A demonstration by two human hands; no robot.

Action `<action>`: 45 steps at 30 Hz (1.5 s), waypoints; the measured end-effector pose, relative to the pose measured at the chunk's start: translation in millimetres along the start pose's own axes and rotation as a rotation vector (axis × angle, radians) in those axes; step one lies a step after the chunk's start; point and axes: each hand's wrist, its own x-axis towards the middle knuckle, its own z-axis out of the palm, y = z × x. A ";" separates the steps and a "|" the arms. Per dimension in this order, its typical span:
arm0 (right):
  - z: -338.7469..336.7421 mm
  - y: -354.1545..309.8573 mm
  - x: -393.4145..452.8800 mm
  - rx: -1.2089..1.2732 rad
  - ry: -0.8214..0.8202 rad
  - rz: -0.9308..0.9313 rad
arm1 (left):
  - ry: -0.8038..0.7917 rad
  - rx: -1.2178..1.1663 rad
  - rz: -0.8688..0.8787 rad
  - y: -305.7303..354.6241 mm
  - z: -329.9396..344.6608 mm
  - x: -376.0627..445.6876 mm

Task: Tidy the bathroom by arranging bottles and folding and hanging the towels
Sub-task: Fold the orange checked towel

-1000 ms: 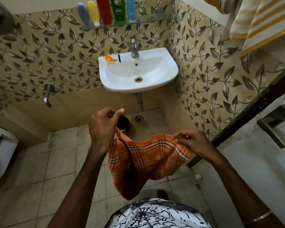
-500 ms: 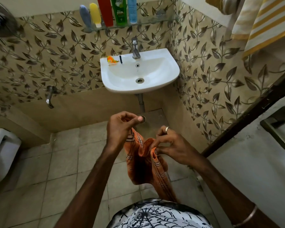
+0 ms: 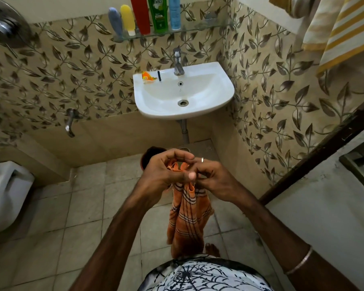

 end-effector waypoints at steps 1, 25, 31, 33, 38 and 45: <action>-0.2 -0.1 -1.5 -0.005 0.014 -0.006 | -0.004 0.001 -0.011 -0.1 -3.4 -1.4; -3.5 -8.9 -14.6 -0.218 0.218 -0.174 | 0.189 0.107 0.152 -3.4 14.2 -6.2; -3.6 -4.4 -14.5 -0.201 0.287 -0.139 | 0.081 0.193 0.121 -5.0 7.5 -12.6; -3.4 -2.1 -14.0 -0.210 0.284 -0.128 | 0.051 0.218 0.099 -3.2 7.5 -16.0; 1.2 -0.4 -11.8 -0.199 0.336 -0.106 | 0.054 0.450 0.156 0.0 11.5 -21.8; -1.6 -3.3 -13.7 -0.201 0.244 -0.081 | 0.069 0.766 0.303 1.7 5.6 -23.6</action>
